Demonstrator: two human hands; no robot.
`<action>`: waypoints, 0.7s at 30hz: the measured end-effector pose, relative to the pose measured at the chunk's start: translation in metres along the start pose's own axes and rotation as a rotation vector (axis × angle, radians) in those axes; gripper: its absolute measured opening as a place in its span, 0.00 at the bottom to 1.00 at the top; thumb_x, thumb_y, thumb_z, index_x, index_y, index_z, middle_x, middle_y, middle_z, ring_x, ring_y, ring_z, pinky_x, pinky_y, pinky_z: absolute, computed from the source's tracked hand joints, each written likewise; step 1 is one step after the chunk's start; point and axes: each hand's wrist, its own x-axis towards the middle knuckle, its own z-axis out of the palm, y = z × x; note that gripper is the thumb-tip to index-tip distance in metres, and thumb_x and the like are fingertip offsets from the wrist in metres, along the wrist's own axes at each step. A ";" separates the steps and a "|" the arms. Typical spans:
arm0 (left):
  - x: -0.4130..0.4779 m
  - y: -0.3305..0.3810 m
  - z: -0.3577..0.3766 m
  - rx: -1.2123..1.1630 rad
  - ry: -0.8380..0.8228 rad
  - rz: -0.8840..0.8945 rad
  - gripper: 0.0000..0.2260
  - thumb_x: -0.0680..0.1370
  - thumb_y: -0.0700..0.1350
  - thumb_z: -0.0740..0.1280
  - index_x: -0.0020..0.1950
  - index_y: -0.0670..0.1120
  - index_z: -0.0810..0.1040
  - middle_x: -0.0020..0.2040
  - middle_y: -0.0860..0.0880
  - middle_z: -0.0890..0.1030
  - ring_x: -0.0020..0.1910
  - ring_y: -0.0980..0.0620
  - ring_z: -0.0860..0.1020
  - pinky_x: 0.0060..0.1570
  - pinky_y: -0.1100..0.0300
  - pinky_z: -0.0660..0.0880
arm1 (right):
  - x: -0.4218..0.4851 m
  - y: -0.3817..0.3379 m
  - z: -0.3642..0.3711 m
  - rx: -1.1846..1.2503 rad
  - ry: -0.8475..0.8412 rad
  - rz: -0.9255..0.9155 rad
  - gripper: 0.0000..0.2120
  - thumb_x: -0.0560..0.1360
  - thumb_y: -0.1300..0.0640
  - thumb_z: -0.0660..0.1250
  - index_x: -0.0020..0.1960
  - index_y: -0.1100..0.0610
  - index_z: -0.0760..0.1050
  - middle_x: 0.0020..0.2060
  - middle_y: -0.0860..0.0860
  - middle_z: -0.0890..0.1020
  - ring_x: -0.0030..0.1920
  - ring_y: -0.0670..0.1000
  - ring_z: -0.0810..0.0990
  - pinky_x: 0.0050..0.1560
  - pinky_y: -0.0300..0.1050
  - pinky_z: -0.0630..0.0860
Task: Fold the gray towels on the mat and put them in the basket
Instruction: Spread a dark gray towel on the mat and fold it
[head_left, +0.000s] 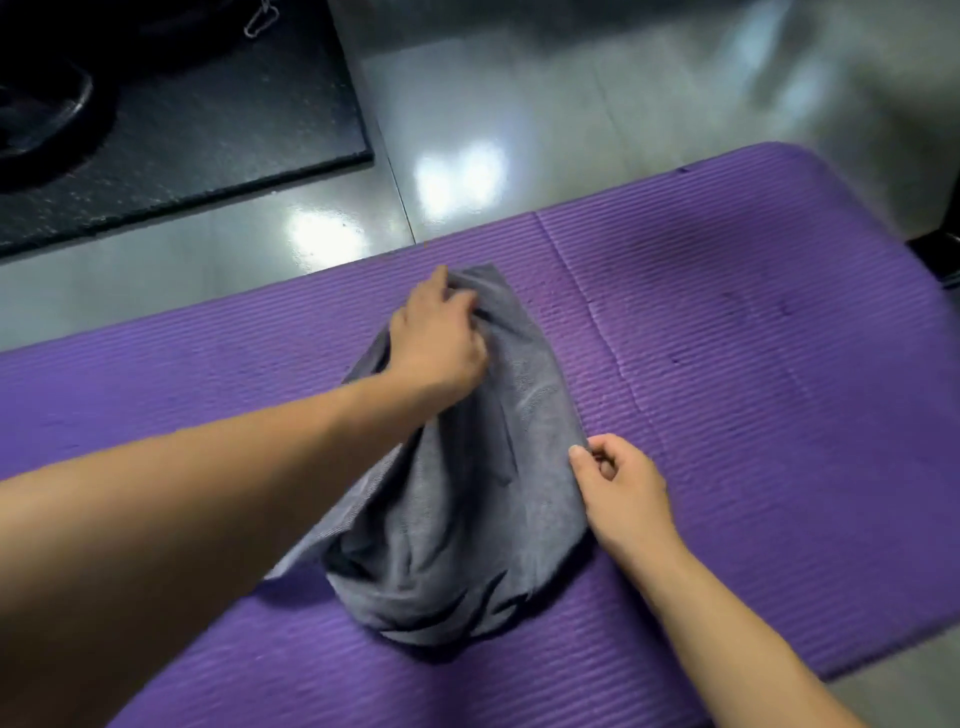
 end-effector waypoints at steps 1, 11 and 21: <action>-0.014 0.001 0.012 0.002 -0.075 0.060 0.20 0.82 0.52 0.61 0.74 0.53 0.70 0.83 0.44 0.54 0.80 0.43 0.55 0.77 0.43 0.54 | -0.003 0.002 0.001 0.068 -0.002 0.001 0.08 0.80 0.55 0.68 0.43 0.55 0.78 0.29 0.46 0.80 0.30 0.42 0.74 0.38 0.43 0.73; -0.032 0.002 0.061 0.135 -0.366 0.048 0.33 0.77 0.74 0.48 0.80 0.67 0.43 0.81 0.53 0.32 0.79 0.46 0.28 0.69 0.25 0.32 | -0.028 0.027 -0.010 0.057 -0.461 0.201 0.12 0.78 0.45 0.70 0.49 0.54 0.84 0.42 0.46 0.88 0.46 0.45 0.86 0.52 0.49 0.82; -0.031 0.002 0.063 0.119 -0.331 0.067 0.39 0.75 0.72 0.62 0.81 0.66 0.48 0.83 0.53 0.36 0.80 0.45 0.33 0.70 0.25 0.35 | -0.045 0.044 -0.051 -0.391 -0.185 0.233 0.18 0.75 0.39 0.69 0.40 0.54 0.73 0.32 0.48 0.81 0.36 0.52 0.83 0.40 0.51 0.79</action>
